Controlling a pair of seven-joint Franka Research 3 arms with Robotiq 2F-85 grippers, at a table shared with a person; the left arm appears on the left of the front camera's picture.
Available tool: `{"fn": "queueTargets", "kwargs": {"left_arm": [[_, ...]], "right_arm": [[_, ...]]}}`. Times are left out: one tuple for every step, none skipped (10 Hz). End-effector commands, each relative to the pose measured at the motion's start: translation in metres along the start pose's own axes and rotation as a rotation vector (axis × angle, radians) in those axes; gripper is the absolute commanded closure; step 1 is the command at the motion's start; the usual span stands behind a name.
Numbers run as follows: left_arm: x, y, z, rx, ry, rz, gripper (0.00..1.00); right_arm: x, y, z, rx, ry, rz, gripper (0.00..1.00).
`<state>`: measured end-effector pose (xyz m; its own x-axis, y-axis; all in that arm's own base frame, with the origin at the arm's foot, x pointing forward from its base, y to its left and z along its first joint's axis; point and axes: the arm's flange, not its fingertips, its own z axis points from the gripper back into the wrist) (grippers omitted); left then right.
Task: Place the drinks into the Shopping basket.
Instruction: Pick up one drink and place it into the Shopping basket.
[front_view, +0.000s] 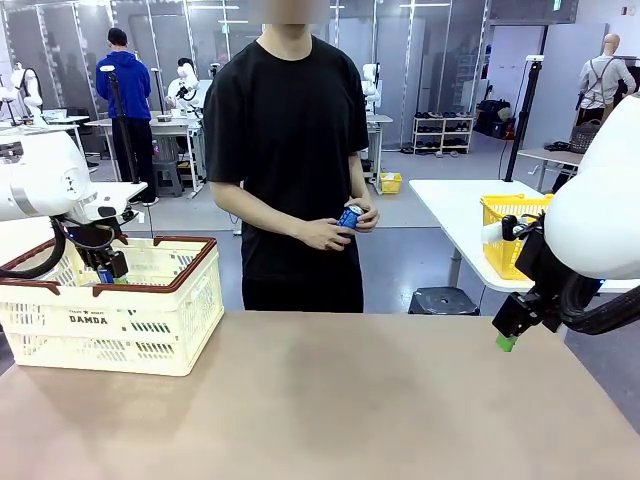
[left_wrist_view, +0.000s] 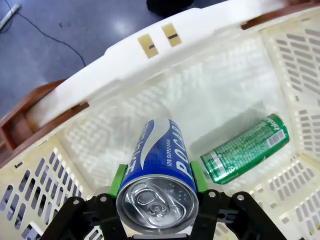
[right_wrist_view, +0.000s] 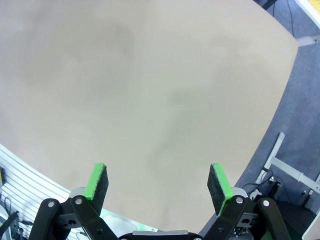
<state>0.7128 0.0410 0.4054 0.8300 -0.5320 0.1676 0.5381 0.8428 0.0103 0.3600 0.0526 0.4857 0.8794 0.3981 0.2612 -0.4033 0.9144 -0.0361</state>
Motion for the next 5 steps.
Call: {"fn": "queueTargets", "kwargs": {"left_arm": [[-0.003,-0.004,-0.003,0.026,-0.04,0.017,0.42],[-0.007,-0.006,-0.007,0.033,-0.051,0.025,0.42],[-0.012,-0.007,-0.01,0.052,-0.064,0.035,0.42],[-0.016,-0.007,-0.015,0.05,-0.054,0.03,0.42],[-0.02,-0.01,-0.02,0.035,-0.054,0.024,0.42]], "right_arm": [[-0.001,-0.001,0.0,0.003,0.0,-0.003,0.0],[-0.001,-0.001,0.0,0.003,0.0,-0.003,0.0],[-0.001,-0.001,0.0,0.003,0.0,-0.003,0.0],[-0.001,-0.001,0.0,0.003,0.0,-0.003,0.0],[-0.001,-0.001,0.0,0.003,0.0,-0.003,0.0]]}}
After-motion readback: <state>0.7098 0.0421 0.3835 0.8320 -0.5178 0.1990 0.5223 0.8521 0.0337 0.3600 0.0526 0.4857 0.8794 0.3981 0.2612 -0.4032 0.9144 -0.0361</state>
